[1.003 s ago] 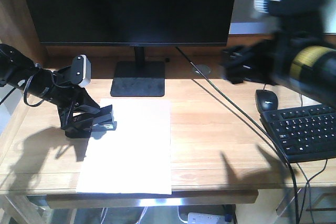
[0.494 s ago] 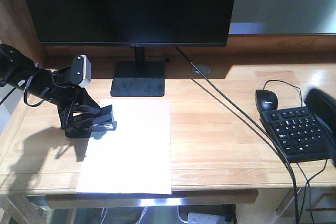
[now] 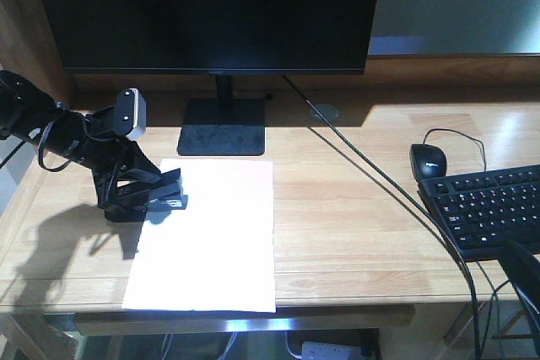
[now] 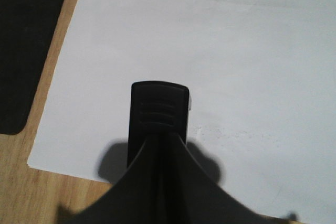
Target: Grab stapler and paper to desk for stapling
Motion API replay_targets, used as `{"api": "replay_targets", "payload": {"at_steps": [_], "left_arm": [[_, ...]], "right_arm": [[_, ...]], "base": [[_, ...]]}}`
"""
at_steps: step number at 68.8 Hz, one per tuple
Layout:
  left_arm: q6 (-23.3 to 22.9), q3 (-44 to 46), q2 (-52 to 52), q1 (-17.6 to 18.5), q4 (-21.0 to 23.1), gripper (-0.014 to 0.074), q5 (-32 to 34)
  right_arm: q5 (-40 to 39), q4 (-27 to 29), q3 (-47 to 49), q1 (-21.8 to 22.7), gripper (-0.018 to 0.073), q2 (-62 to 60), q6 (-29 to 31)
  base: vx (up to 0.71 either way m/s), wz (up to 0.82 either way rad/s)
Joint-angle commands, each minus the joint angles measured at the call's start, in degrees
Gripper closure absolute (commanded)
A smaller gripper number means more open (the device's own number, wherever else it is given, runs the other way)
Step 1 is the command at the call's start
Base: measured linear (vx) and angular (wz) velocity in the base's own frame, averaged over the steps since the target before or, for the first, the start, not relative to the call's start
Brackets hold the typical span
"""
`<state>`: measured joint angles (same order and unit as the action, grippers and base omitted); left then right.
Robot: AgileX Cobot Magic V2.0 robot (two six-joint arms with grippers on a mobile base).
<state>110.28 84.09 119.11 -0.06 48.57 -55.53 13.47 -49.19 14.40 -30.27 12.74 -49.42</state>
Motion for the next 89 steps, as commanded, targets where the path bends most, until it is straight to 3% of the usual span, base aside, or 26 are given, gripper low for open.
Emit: {"api": "replay_targets", "payload": {"at_steps": [1,89], "left_arm": [[-0.5,1.4,-3.6,0.2,2.6,0.0603,-0.6],[-0.4,1.4,-3.6,0.2,2.7,0.0603,-0.6]], "right_arm": [[-3.3,-1.5,1.6,0.0,-0.0018,0.5,0.1],[-2.7,-1.5,1.6,0.0,-0.0018,0.5,0.1]], "base": [[0.0,0.0],[0.0,0.0]]}}
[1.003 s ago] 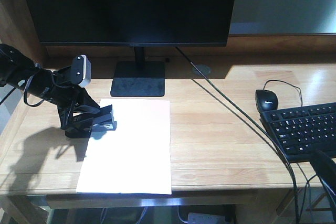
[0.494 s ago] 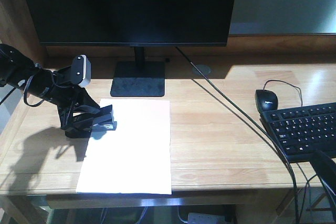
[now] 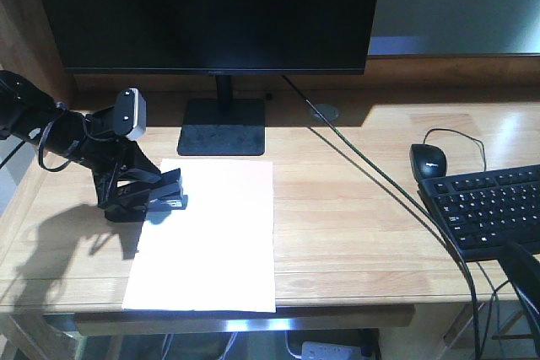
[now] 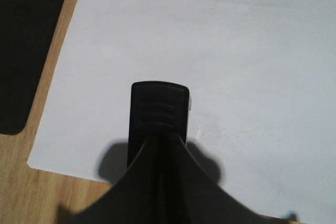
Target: Grab stapler and paper to desk for stapling
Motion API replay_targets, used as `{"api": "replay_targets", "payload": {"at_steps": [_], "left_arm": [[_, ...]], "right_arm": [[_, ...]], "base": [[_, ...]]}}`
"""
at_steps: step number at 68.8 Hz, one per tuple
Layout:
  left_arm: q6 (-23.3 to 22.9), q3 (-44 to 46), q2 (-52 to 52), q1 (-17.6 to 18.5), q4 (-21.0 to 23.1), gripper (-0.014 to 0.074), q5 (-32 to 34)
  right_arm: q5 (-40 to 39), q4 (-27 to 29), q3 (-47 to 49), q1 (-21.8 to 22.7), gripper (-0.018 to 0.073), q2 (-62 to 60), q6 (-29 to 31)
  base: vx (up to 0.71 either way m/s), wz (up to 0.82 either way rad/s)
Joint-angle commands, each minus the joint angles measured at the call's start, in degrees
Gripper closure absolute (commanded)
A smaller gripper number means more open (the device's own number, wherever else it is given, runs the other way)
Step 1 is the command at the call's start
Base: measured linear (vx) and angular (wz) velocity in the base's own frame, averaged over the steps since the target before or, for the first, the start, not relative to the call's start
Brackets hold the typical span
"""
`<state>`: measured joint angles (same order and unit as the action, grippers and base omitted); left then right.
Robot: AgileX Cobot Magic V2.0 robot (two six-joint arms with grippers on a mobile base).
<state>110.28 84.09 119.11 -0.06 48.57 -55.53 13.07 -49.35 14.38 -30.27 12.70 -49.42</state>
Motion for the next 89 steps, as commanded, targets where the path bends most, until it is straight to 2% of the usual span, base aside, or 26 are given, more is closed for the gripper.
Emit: {"api": "replay_targets", "payload": {"at_steps": [1,8,21,31,51,62,89], "left_arm": [[-0.4,1.4,-3.6,0.2,2.8,0.0603,-0.6],[0.2,1.4,-3.6,0.2,3.9,0.0603,0.2],[4.4,1.4,-2.7,1.5,4.4,0.0603,0.8],[4.2,1.4,-1.0,3.0,3.1,0.0603,1.1],[3.6,1.4,0.8,3.6,3.1,0.0603,3.3],[1.0,1.4,2.0,3.6,2.7,0.0603,4.4],[0.8,1.4,3.2,3.6,0.5,0.0603,1.2]], "right_arm": [[-2.3,-1.4,1.6,0.0,-0.0018,0.5,0.1],[-2.3,-1.4,1.6,0.0,-0.0018,0.5,0.1],[-2.3,-1.4,1.6,0.0,-0.0018,0.5,0.1],[-2.3,-1.4,1.6,0.0,-0.0018,0.5,0.1],[-2.3,-1.4,1.6,0.0,-0.0018,0.5,0.1],[-2.3,-1.4,1.6,0.0,-0.0018,0.5,0.1],[-2.3,-1.4,1.6,0.0,-0.0018,0.5,0.1]], "base": [[0.0,0.0],[0.0,0.0],[0.0,0.0],[0.0,0.0],[0.0,0.0],[0.0,0.0],[0.0,0.0]]}}
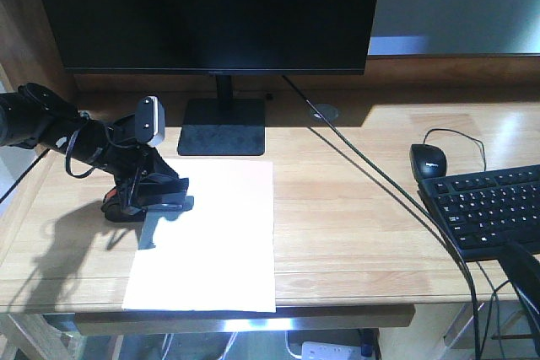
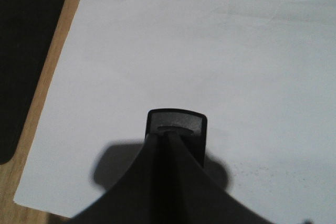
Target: Grab stapler and paper to desk for stapling
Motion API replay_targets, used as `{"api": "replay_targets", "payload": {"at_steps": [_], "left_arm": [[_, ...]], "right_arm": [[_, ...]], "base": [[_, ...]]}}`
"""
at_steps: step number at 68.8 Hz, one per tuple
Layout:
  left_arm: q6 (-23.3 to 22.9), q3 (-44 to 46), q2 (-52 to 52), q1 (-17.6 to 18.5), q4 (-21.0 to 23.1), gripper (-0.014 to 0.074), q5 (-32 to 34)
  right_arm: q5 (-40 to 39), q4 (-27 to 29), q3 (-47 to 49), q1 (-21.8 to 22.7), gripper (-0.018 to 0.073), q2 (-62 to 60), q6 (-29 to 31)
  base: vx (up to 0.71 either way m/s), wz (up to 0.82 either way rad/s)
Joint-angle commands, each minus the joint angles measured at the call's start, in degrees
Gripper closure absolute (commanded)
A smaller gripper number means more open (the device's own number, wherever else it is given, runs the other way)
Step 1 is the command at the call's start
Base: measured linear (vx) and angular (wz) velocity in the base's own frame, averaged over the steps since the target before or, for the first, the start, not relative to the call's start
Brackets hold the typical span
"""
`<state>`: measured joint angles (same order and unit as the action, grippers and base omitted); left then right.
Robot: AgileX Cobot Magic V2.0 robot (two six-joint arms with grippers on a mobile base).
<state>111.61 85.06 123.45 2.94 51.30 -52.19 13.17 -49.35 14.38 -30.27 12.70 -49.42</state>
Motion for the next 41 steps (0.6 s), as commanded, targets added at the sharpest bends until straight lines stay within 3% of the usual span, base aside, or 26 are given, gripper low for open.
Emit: {"api": "replay_targets", "payload": {"at_steps": [1,41], "left_arm": [[-0.6,0.4,-1.2,0.6,-2.3,0.0603,-2.2],[-0.6,0.4,-1.2,0.6,-2.4,0.0603,-2.6]], "right_arm": [[-2.4,-1.4,1.6,0.0,-0.0018,0.5,0.1],[-2.4,-1.4,1.6,0.0,-0.0018,0.5,0.1]], "base": [[0.0,0.0],[0.0,0.0]]}}
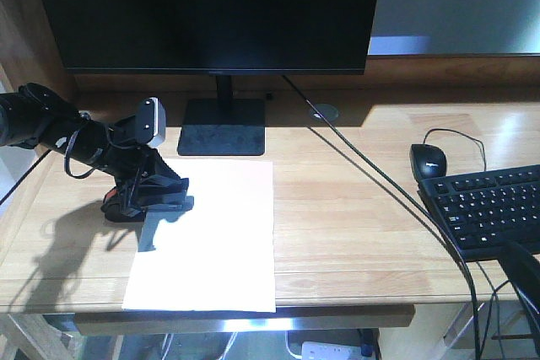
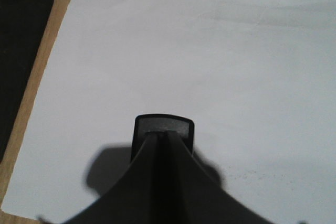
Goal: Grab stapler and paper to desk for stapling
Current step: 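Set the stapler down on the paper edge and open the left gripper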
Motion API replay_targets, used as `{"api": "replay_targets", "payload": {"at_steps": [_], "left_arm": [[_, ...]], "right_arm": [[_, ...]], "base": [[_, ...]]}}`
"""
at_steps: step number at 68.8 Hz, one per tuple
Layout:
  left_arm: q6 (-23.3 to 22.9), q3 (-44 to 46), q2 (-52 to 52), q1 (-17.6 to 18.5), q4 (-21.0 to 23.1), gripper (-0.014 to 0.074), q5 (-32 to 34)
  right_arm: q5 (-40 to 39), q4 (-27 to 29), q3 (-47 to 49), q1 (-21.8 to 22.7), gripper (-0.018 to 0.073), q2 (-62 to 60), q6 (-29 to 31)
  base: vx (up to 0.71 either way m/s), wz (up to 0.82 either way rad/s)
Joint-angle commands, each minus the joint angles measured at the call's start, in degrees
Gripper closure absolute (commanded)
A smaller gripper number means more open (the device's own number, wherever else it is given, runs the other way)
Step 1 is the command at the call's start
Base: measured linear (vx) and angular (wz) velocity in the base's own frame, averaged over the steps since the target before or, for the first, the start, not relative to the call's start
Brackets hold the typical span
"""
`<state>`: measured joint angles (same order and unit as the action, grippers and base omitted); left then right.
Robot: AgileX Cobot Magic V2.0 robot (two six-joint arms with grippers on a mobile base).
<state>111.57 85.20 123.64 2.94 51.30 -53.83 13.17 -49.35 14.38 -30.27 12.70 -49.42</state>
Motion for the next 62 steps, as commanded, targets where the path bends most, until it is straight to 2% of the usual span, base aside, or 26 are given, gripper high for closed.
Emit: {"api": "replay_targets", "payload": {"at_steps": [1,41,51,62], "left_arm": [[-0.6,0.3,-1.4,0.6,-2.4,0.0603,-1.0],[-0.8,0.3,-1.4,0.6,-2.4,0.0603,-1.2],[-5.1,0.3,-4.2,0.6,-3.3,0.0603,-1.7],[-11.5,0.3,-11.4,0.6,-8.5,0.0603,-0.8]], "right_arm": [[-2.4,-1.4,1.6,0.0,-0.0018,0.5,0.1],[-2.4,-1.4,1.6,0.0,-0.0018,0.5,0.1],[-2.4,-1.4,1.6,0.0,-0.0018,0.5,0.1],[-2.4,-1.4,1.6,0.0,-0.0018,0.5,0.1]], "base": [[0.0,0.0],[0.0,0.0],[0.0,0.0],[0.0,0.0]]}}
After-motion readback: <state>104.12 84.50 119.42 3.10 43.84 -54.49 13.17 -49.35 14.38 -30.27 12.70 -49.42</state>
